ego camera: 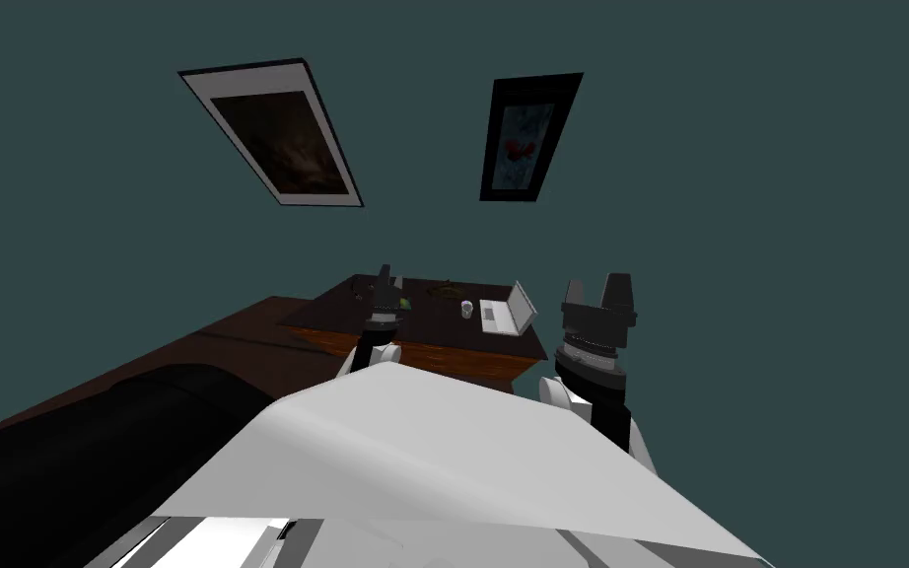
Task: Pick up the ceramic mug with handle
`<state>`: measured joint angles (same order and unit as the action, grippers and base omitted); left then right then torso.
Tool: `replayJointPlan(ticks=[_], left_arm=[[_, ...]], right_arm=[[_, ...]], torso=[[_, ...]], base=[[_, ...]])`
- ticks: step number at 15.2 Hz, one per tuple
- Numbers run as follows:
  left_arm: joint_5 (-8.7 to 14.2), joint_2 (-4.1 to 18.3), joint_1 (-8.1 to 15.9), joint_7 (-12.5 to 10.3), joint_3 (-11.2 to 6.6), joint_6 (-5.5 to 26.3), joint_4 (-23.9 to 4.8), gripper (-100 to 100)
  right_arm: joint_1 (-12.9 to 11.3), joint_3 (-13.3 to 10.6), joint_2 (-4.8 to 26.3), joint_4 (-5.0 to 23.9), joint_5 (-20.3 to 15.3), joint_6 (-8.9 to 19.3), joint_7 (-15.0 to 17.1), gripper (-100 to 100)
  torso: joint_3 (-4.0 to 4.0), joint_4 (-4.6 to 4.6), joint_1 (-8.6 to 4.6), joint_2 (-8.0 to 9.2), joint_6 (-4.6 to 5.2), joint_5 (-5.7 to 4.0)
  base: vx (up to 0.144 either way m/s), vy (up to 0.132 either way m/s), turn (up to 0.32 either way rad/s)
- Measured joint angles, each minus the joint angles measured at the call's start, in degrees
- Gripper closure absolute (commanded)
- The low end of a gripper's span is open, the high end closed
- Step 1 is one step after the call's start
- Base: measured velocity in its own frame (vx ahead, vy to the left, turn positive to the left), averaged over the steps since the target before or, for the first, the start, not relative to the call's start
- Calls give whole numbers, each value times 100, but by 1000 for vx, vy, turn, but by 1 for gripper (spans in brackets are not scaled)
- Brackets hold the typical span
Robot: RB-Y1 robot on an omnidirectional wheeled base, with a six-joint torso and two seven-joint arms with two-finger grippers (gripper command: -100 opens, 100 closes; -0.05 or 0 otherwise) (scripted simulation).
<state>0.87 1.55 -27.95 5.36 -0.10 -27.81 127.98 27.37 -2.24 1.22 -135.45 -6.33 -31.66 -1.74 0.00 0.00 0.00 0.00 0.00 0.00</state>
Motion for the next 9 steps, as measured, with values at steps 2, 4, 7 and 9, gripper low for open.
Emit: replayJointPlan(ticks=[2,4,7,9], left_arm=[[78,170,20,-11,-23,58,-110,-100],[200,370,63,-41,-75,181,-255,-100],[439,685,158,-107,-181,453,-538,-100],[547,795,273,-96,-195,635,-730,-100]], right_arm=[[-1,-1,0,0,0,0,0,0],[-1,-1,0,0,0,0,0,0],[-2,-1,0,0,0,0,0,0],[-1,-1,0,0,0,0,0,0]], torso=[[2,0,-5,3,3,-1],[2,-1,-10,5,5,-2],[4,-1,-15,7,6,-3],[3,-1,-16,6,5,-3]], base=[[-12,-24,-200],[-16,-41,-282],[-19,-40,-249],[-15,-51,-338]])
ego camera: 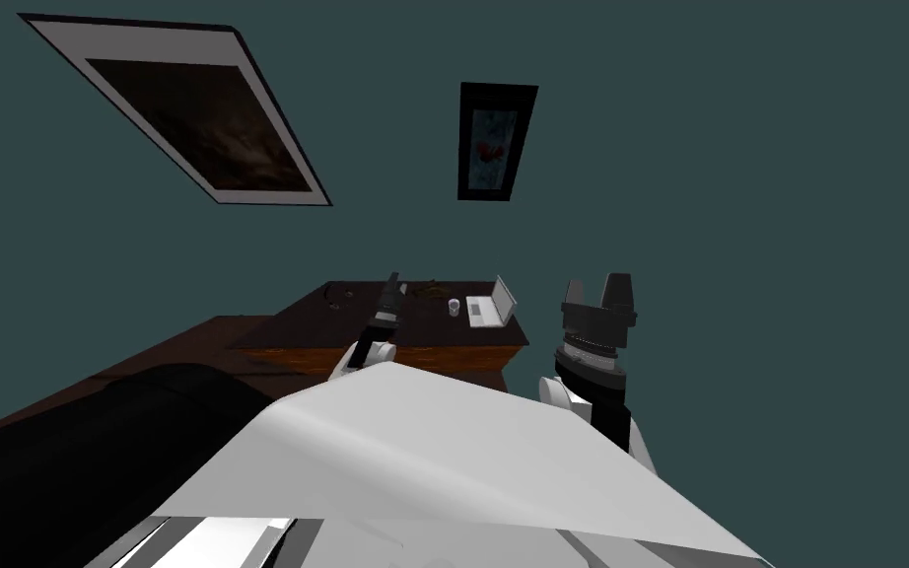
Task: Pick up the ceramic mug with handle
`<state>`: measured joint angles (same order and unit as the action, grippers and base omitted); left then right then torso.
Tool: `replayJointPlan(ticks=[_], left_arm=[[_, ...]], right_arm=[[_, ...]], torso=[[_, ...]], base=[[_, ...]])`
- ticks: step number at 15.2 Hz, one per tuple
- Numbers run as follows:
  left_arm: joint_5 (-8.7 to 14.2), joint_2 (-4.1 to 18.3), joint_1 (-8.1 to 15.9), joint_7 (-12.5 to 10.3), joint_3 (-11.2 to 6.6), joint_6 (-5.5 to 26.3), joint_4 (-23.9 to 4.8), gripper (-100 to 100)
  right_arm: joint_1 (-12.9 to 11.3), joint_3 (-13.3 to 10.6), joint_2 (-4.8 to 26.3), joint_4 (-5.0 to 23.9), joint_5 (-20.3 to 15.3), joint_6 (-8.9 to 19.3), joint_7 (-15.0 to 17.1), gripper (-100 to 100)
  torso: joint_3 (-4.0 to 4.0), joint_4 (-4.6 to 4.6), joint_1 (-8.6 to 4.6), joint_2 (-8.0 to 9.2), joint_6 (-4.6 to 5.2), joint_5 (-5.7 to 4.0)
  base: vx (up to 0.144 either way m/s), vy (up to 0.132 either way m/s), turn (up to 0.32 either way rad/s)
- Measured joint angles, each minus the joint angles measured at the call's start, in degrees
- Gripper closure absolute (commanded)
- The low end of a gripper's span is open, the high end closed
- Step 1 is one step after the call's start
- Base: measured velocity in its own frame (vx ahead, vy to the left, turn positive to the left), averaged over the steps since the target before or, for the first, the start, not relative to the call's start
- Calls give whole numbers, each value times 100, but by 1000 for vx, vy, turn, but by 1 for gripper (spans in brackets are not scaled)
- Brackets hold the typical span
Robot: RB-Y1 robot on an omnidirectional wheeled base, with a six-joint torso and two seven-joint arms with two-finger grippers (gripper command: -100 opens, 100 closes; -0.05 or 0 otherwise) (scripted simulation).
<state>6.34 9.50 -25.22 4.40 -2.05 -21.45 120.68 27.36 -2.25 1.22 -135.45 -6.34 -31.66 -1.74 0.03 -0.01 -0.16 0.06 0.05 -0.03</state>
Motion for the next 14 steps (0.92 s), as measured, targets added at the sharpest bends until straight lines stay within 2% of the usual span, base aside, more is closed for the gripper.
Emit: replayJointPlan(ticks=[2,6,7,9,10,14], left_arm=[[208,224,109,-41,-92,224,-264,-100],[560,579,176,-117,-209,605,-702,-100],[651,652,288,-127,-239,690,-887,-100],[848,831,360,-162,-322,947,-1078,-100],[926,896,421,-173,-341,1037,-1258,-100],[1189,1138,488,-238,-432,1339,-1639,-100]], right_arm=[[0,0,0,0,0,0,0,0],[0,0,0,0,0,0,0,0],[-1,0,0,0,0,0,0,0],[-1,0,0,0,0,0,0,0],[0,0,0,0,0,0,0,0],[1,1,1,0,0,0,0,0]], torso=[[0,0,-1,0,-1,-1],[-1,1,0,-2,-2,0],[-2,0,-2,-3,4,-1],[-1,0,0,-2,3,-1],[-2,1,2,-3,-1,0],[-3,1,7,-5,-5,1]], base=[[-10,-41,-306],[-6,-47,-292],[-5,-43,-328],[-2,-40,-330],[5,-23,-63],[9,-30,-237]])
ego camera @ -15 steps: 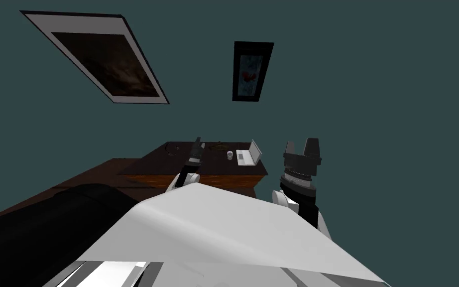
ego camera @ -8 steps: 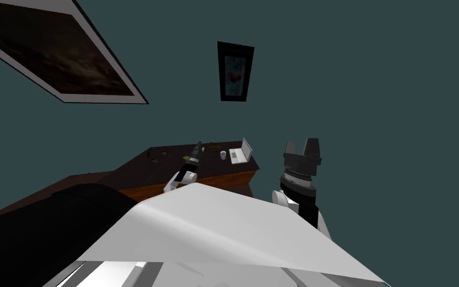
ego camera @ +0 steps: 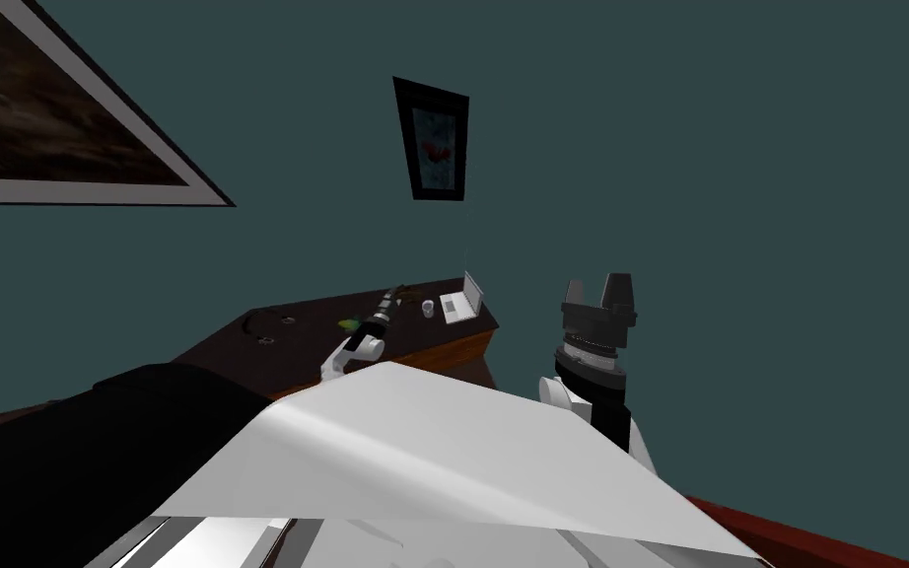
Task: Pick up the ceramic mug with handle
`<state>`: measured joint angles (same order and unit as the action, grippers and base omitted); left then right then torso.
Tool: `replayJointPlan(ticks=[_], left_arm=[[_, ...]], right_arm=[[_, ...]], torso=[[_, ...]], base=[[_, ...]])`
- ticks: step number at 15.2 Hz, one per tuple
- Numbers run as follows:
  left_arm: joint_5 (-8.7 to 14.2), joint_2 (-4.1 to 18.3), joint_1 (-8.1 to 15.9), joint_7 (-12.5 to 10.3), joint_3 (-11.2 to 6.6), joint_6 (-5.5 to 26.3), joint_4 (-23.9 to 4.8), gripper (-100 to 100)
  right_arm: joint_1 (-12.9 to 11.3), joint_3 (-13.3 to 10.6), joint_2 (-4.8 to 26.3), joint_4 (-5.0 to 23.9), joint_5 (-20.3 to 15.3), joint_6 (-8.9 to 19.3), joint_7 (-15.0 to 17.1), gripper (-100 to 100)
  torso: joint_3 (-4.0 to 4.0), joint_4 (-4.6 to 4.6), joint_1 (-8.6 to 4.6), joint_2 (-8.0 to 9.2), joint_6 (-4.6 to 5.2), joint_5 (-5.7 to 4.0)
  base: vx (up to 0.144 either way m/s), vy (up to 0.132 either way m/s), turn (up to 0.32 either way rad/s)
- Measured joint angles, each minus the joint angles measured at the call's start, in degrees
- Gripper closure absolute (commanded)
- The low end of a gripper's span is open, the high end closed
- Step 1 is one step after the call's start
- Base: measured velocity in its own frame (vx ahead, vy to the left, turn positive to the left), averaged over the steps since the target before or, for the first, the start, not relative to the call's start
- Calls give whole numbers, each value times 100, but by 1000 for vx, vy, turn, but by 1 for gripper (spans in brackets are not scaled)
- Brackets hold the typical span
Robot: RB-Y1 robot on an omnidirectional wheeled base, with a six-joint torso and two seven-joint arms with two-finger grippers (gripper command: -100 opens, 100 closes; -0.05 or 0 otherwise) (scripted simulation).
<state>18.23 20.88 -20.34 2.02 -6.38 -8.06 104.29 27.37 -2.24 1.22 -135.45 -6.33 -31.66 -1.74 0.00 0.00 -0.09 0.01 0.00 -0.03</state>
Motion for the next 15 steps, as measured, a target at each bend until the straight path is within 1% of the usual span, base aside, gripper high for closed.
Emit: replayJointPlan(ticks=[2,3,4,5,6,8,9,11,12,13,14,15], left_arm=[[191,178,34,-51,-89,221,-172,-100],[294,247,105,-59,-123,342,-298,-100],[368,281,153,-56,-137,450,-440,-100],[423,340,162,-68,-140,507,-567,-100],[532,446,182,-97,-163,554,-728,-100],[638,496,274,-101,-223,773,-907,-100],[725,557,344,-105,-246,866,-1075,-100],[871,674,314,-138,-312,1085,-1184,-100],[974,762,369,-160,-338,1179,-1319,-100],[1052,812,409,-173,-382,1313,-1427,-100],[1098,847,442,-180,-388,1398,-1543,-100],[1202,933,485,-197,-418,1497,-1676,-100]], right_arm=[[-1,-1,0,0,0,0,0,0],[-1,-1,0,0,0,0,0,0],[-1,-1,0,0,0,0,0,0],[0,0,0,0,0,0,0,0],[-1,-1,0,0,0,0,0,0],[0,0,0,0,0,0,0,0],[-1,0,0,0,0,0,0,0],[0,0,0,0,0,0,0,0],[-1,0,0,0,0,0,0,0],[-1,0,0,0,0,0,0,0],[0,0,0,0,0,0,0,0],[-1,0,0,0,0,0,0,0]], torso=[[0,0,-2,1,5,0],[0,0,-4,-1,9,0],[-1,0,-5,-2,5,0],[0,0,-1,0,0,0],[0,0,-1,0,7,0],[0,0,2,-1,0,1],[-1,0,2,-1,6,1],[1,0,2,1,0,1],[0,0,1,-1,7,0],[-1,0,1,-2,5,0],[-1,0,3,-1,0,1],[-1,0,3,-2,7,1]], base=[[7,-36,-366],[12,-36,-341],[8,-21,-119],[10,-30,-350],[14,-25,-347],[11,-16,-181],[13,-24,-332],[12,-19,-205],[19,-21,-328],[14,-9,-132],[17,-17,-322],[19,-12,-352]])
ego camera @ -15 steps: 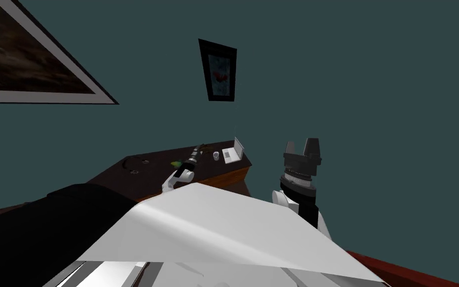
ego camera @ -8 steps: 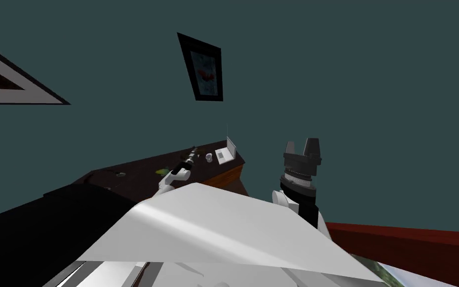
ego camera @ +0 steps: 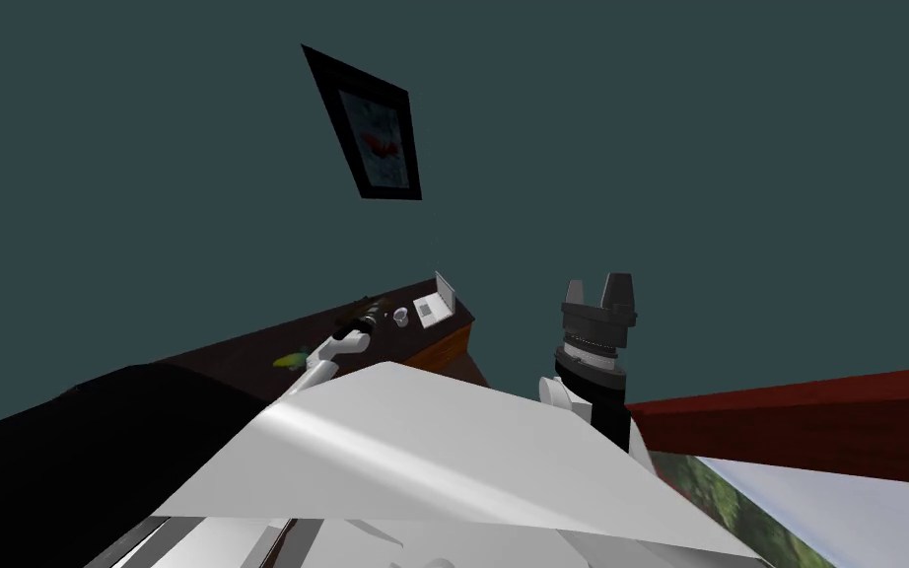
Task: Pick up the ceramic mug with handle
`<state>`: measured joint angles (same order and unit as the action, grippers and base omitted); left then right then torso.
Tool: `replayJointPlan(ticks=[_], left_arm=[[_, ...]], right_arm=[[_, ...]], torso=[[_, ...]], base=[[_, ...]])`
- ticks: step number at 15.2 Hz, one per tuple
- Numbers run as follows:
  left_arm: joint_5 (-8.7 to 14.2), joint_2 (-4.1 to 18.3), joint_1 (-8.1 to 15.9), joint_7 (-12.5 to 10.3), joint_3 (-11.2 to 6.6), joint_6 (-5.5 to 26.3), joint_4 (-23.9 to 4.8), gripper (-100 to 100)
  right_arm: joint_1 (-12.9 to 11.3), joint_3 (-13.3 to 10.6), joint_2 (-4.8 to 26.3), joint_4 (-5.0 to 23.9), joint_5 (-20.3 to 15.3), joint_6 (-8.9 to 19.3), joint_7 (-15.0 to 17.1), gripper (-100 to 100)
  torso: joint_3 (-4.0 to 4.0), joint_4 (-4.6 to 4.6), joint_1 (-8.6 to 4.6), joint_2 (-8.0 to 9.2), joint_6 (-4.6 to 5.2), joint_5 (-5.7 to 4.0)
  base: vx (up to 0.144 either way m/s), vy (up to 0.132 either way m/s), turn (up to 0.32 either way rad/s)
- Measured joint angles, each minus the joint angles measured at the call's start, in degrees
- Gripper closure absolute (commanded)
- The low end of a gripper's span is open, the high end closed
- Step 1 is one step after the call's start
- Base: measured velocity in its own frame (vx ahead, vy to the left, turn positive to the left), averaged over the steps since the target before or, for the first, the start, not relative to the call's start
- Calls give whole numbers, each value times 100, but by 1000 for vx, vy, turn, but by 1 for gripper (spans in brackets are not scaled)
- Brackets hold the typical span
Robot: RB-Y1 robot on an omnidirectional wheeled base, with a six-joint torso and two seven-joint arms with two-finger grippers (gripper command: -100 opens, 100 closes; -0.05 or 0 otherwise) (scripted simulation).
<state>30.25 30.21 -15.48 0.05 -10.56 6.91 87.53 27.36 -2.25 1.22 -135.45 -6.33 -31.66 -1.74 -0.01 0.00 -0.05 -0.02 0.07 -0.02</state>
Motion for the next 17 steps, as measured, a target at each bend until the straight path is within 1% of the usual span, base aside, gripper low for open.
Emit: replayJointPlan(ticks=[1,2,3,4,6,7,8,9,10,11,12,13,15,17], left_arm=[[77,48,50,-11,-29,116,-152,-100],[192,142,80,-31,-81,248,-271,-100],[297,223,130,-52,-110,378,-420,-100],[350,244,130,-59,-115,457,-543,-100],[578,411,177,-89,-150,633,-850,-100],[608,426,214,-97,-172,729,-960,-100],[711,492,216,-109,-204,820,-1086,-100],[844,588,259,-118,-198,893,-1287,-100],[859,597,273,-130,-240,1006,-1343,-100],[840,582,265,-142,-280,1108,-1335,-100],[931,638,242,-156,-317,1209,-1402,-100],[1048,712,248,-164,-330,1305,-1524,-100],[1180,801,359,-174,-353,1471,-1798,-100],[1276,863,371,-212,-417,1693,-1991,-100]], right_arm=[[0,0,0,0,0,0,0,0],[0,0,0,0,0,0,0,0],[0,0,0,0,0,0,0,0],[1,1,0,0,0,0,0,0],[1,0,0,0,0,0,0,0],[1,1,0,0,0,0,0,0],[0,0,0,0,0,0,0,0],[0,0,0,0,0,0,0,0],[1,1,0,0,0,0,0,0],[2,1,0,0,0,0,0,0],[0,0,0,0,0,0,0,0],[0,1,0,0,0,0,0,0],[0,1,0,0,0,0,0,0],[1,1,1,0,0,0,0,0]], torso=[[-1,1,1,-1,-2,1],[-1,0,0,-2,2,0],[-2,1,2,-3,-2,1],[-1,1,4,0,-9,2],[-1,1,4,-1,-3,1],[0,1,5,0,-8,2],[0,0,4,0,-1,1],[0,0,6,0,-2,1],[1,0,7,1,-9,2],[2,0,7,4,-12,2],[2,-1,5,4,-2,1],[2,0,6,3,-2,1],[1,0,8,1,-1,2],[1,0,10,2,-9,3]], base=[[23,-16,-463],[24,-7,-374],[18,2,-97],[21,-9,-297],[18,2,-208],[18,-4,-339],[20,3,-358],[14,12,-102],[8,9,45],[13,-1,-275],[16,7,-366],[11,15,-131],[19,14,-294],[15,20,-180]])
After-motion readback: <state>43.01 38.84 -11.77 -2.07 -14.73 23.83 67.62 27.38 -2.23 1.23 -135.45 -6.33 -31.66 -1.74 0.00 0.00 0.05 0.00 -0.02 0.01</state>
